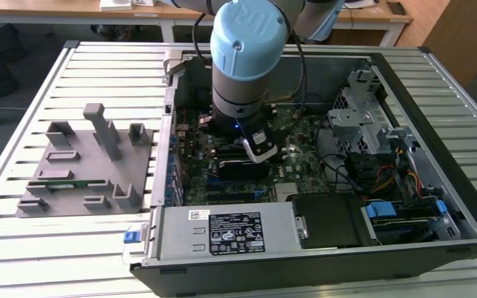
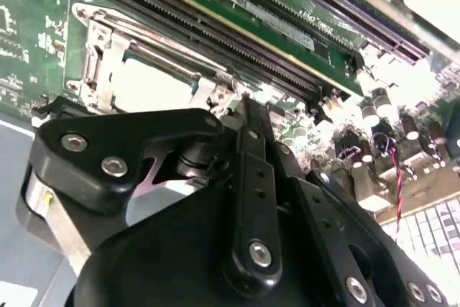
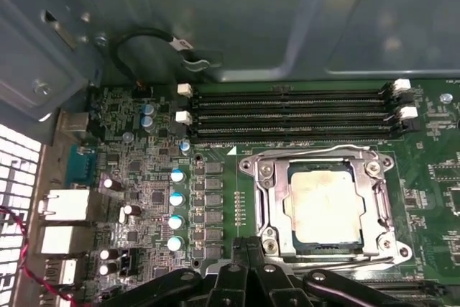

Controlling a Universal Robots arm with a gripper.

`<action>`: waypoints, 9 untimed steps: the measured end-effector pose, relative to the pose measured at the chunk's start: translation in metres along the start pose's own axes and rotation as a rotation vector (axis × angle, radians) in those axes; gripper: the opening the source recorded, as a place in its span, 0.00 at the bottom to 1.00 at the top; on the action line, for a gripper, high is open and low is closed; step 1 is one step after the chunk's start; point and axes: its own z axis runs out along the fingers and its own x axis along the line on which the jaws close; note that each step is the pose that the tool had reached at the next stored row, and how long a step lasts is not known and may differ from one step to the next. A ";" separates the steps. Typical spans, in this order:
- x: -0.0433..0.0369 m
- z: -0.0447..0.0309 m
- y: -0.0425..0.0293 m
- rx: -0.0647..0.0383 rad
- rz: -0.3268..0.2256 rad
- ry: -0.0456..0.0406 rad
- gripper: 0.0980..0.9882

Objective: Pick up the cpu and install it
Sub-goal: 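Install the second cpu locking lever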

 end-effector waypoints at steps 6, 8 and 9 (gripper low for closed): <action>0.0002 -0.0069 0.0024 0.000 -0.004 0.0013 0.01; 0.0003 -0.0103 0.0037 0.000 -0.006 0.0020 0.01; 0.0004 -0.0122 0.0043 0.000 -0.007 0.0022 0.01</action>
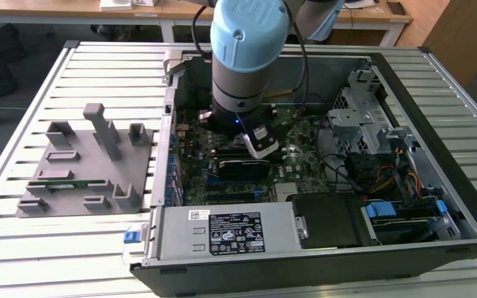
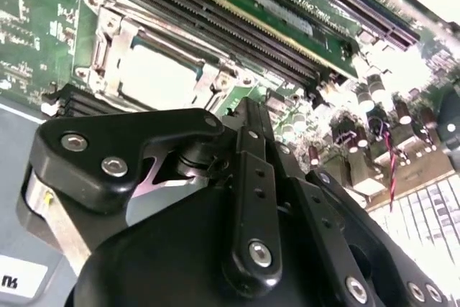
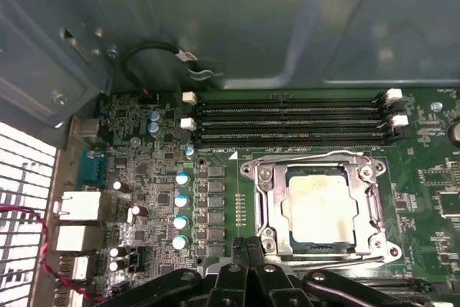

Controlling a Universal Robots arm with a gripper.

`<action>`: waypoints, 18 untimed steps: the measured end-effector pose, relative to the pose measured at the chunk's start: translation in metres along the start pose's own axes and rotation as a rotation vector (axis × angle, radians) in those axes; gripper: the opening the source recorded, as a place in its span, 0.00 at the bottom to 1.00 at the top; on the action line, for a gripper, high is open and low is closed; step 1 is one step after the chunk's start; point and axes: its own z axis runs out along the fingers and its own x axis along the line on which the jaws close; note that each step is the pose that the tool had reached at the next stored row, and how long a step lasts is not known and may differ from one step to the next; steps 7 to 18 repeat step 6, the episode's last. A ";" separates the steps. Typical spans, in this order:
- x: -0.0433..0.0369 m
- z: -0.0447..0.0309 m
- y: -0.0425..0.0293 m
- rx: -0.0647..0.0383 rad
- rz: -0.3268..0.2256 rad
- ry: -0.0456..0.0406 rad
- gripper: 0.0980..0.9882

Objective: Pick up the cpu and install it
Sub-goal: 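Install the second cpu locking lever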

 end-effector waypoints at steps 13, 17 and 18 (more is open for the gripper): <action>0.0002 -0.0077 0.0027 -0.001 -0.001 0.0005 0.01; 0.0002 -0.0077 0.0027 -0.001 -0.001 0.0005 0.01; 0.0002 -0.0077 0.0027 -0.001 -0.001 0.0005 0.01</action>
